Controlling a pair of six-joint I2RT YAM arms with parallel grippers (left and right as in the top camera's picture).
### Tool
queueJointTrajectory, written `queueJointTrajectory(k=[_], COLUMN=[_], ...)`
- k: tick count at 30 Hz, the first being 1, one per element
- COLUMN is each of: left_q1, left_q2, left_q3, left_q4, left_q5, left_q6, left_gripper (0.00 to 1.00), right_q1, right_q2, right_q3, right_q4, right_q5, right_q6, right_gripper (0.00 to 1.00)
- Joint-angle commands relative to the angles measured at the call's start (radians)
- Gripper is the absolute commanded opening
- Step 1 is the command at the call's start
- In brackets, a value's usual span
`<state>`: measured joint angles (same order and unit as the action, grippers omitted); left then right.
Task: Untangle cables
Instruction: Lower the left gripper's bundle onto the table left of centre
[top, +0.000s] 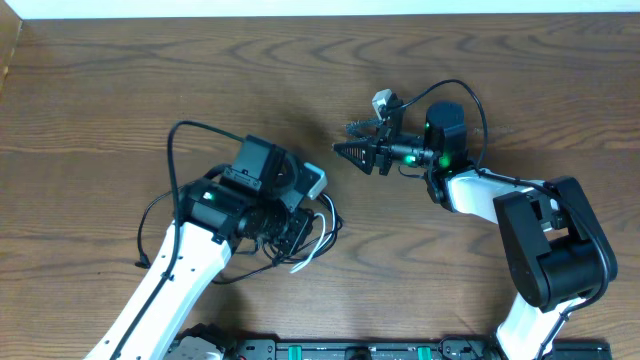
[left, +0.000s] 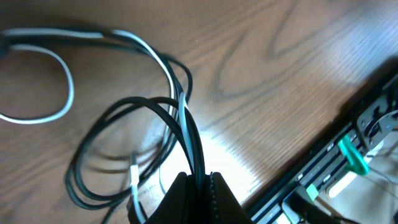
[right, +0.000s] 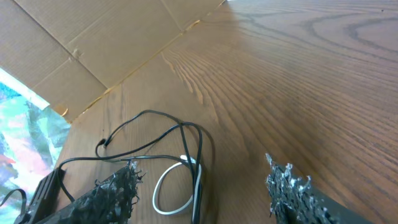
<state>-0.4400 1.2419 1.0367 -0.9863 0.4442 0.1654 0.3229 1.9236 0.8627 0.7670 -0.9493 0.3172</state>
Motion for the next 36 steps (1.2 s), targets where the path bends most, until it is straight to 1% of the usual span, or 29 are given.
queueJointTrajectory(k=[1, 4, 7, 11, 12, 13, 15, 17, 25, 26, 27, 28, 31, 33, 36], left_q1=[-0.019, -0.024, -0.024, -0.024, -0.024, -0.024, -0.024, -0.024, -0.024, -0.024, -0.024, -0.024, -0.023, -0.023, -0.018], left_q2=[-0.001, -0.001, -0.001, -0.001, -0.001, -0.001, 0.0, 0.0, -0.021, -0.029, -0.042, -0.051, -0.09, -0.1, -0.094], left_q3=[-0.041, -0.081, -0.111, -0.16, -0.171, -0.177, -0.182, -0.182, -0.159, -0.153, -0.148, -0.147, -0.147, -0.147, -0.148], left_q4=[0.004, 0.043, 0.063, 0.097, 0.107, 0.114, 0.125, 0.138, 0.286, 0.307, 0.338, 0.359, 0.441, 0.467, 0.497], left_q5=[0.016, 0.016, 0.016, 0.016, 0.016, 0.016, 0.016, 0.016, 0.013, 0.006, -0.018, -0.039, -0.187, -0.234, -0.315], left_q6=[0.024, -0.008, -0.029, -0.029, -0.029, -0.029, -0.029, -0.029, -0.028, -0.028, -0.029, -0.031, -0.097, -0.1, -0.107], left_gripper=[0.07, 0.07, 0.08, 0.08, 0.09, 0.16, 0.4, 0.5, 0.59, 0.63, 0.77, 0.81, 0.87, 0.92, 0.93], right_q1=[-0.009, -0.009, -0.009, -0.009, -0.01, -0.011, -0.012, -0.012, -0.012, -0.012, -0.012, -0.012, -0.012, -0.012, -0.012], right_q2=[-0.002, -0.002, -0.002, -0.002, -0.002, -0.002, -0.002, -0.002, -0.002, -0.002, -0.002, -0.002, -0.002, -0.002, -0.002], right_q3=[0.003, 0.003, 0.003, 0.003, 0.003, 0.003, 0.003, 0.003, 0.003, 0.003, 0.003, 0.003, 0.003, 0.003, 0.003], right_q4=[-0.001, -0.02, -0.028, -0.045, -0.056, -0.063, -0.068, -0.068, -0.068, -0.068, -0.068, -0.068, -0.068, -0.068, -0.068], right_q5=[0.001, 0.002, 0.009, 0.009, 0.009, 0.009, 0.009, 0.009, 0.025, 0.027, 0.028, 0.028, 0.032, 0.032, 0.032], right_q6=[-0.019, -0.019, -0.019, -0.019, -0.02, -0.024, -0.027, -0.027, -0.027, -0.027, -0.027, -0.027, -0.028, -0.035, -0.035], right_gripper=[0.67, 0.72, 0.72, 0.77, 0.77, 0.78, 0.78, 0.78, 0.78, 0.78, 0.78, 0.79, 0.79, 0.79, 0.79])
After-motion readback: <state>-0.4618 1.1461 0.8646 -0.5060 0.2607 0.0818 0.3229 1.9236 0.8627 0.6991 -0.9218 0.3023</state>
